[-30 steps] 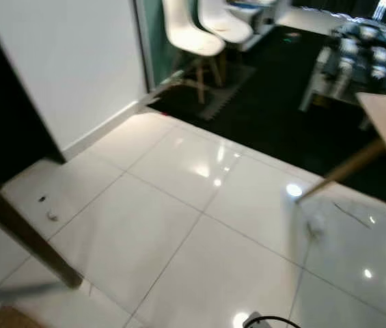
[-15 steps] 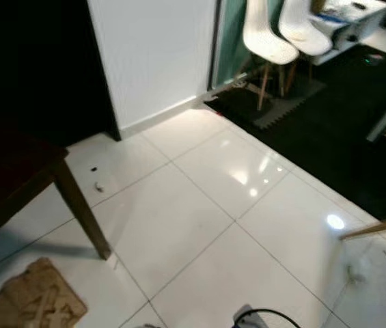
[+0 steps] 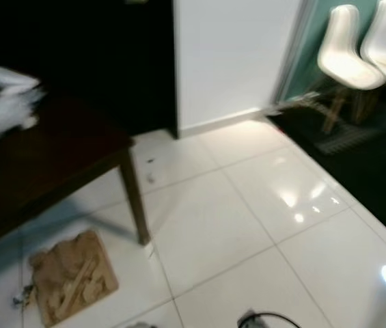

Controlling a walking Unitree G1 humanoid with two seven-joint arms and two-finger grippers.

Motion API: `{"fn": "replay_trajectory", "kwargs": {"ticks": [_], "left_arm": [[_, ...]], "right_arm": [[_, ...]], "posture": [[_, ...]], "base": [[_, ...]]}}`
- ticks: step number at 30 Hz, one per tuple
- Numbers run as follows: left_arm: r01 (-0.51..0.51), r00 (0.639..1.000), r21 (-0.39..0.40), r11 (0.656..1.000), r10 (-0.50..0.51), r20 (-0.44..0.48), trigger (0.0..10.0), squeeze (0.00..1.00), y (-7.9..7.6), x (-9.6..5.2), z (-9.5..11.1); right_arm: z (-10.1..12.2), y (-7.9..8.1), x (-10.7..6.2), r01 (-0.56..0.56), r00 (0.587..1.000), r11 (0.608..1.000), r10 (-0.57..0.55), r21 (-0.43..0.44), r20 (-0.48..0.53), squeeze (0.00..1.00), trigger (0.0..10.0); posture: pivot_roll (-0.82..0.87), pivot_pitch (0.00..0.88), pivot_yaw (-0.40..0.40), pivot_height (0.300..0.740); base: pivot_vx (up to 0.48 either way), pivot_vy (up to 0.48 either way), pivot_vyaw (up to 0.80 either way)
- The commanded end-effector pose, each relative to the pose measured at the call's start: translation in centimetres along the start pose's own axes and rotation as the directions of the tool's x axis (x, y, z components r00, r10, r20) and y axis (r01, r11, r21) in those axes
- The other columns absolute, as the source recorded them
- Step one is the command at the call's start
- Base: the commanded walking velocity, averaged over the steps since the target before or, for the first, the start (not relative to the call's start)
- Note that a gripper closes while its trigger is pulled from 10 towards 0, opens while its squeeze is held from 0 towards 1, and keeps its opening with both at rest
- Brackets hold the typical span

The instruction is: Picking trash to rubbish bin

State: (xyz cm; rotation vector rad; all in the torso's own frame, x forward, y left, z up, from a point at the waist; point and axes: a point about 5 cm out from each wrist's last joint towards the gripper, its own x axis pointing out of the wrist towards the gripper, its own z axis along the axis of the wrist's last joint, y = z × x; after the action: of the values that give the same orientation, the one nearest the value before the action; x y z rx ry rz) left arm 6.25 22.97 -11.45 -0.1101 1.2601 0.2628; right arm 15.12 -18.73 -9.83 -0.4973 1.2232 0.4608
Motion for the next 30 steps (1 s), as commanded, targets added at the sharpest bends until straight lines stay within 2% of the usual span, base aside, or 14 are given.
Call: {"fn": "replay_trajectory", "kwargs": {"ticks": [1,16,30], "left_arm": [[0.011,1.000,0.003,1.000,-0.011,-0.006,10.0,0.00,-0.48,0.02,-0.29],[0.013,1.000,0.014,1.000,-0.013,-0.003,10.0,0.00,-0.37,0.03,-0.09],[0.013,1.000,0.023,1.000,-0.013,-0.003,10.0,0.00,-0.36,0.05,0.07]], "right_arm": [[-1.47,0.21,-0.04,-0.009,0.999,1.000,0.009,0.015,-0.045,0.00,10.0],[-0.94,0.35,0.01,-0.025,0.999,0.999,0.026,0.023,-0.036,0.00,10.0],[-1.35,0.52,0.02,-0.022,0.999,0.999,0.023,0.029,-0.045,0.00,10.0]], "posture": [[0.22,0.110,-0.088,0.740],[0.22,0.117,-0.080,0.740],[0.22,0.116,-0.074,0.740]], "base": [[0.000,0.000,0.77],[0.000,0.000,0.78],[0.000,0.000,0.77]]}}
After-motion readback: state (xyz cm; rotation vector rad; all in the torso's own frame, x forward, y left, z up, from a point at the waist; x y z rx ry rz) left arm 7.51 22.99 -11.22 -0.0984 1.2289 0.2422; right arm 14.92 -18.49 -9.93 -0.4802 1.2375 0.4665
